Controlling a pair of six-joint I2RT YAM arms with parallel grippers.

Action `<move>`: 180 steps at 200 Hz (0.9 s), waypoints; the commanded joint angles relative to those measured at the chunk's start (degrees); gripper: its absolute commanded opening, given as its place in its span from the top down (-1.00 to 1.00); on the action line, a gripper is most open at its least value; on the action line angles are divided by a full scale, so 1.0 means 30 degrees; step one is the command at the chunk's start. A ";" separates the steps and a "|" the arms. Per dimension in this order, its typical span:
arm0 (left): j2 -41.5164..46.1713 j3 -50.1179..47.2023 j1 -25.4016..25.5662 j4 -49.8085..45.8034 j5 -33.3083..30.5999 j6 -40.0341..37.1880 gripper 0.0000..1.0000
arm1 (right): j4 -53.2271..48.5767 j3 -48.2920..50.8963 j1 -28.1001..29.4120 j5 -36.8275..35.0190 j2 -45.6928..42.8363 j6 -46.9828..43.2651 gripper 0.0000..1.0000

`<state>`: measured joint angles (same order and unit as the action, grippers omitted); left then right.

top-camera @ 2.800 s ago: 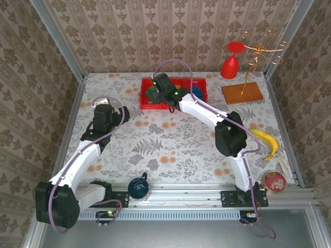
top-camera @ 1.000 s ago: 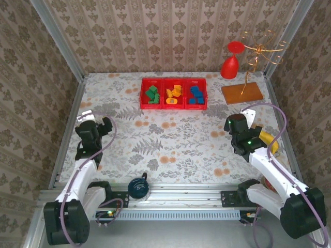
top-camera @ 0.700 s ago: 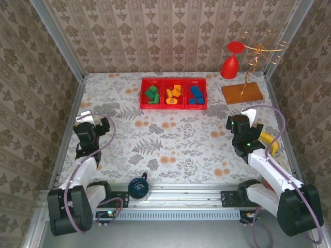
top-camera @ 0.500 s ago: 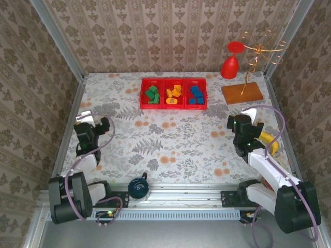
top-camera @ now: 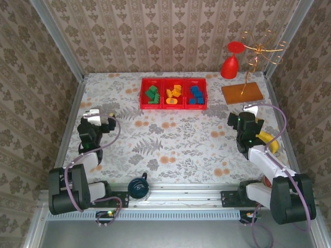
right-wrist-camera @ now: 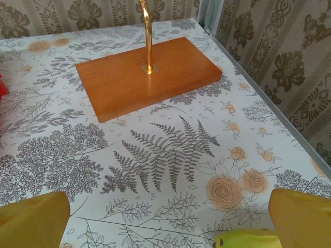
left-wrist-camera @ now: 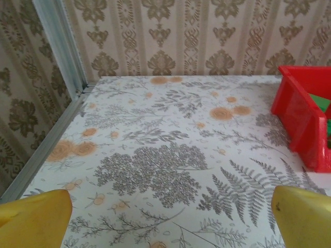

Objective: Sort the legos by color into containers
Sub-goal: Reset both arms

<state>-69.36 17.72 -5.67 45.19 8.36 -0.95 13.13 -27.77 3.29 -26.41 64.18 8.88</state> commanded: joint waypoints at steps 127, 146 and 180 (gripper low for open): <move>-0.6208 -0.0270 0.0393 0.5925 0.3507 -0.0853 -1.00 | 0.4223 0.1372 -0.0883 0.2198 0.0523 -0.0640 -1.00; -0.6636 0.0778 0.0575 0.4366 0.3907 -0.1206 -1.00 | 0.5409 0.1819 -0.0965 0.2950 0.0629 -0.0863 -1.00; -0.6788 0.1172 0.0716 0.3681 0.3234 -0.1182 -1.00 | 0.7838 0.2497 -0.1067 0.4171 0.1334 -0.1484 -1.00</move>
<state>-89.54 19.94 -4.08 56.58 17.63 -2.94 28.25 -21.63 0.56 -17.54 66.43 6.79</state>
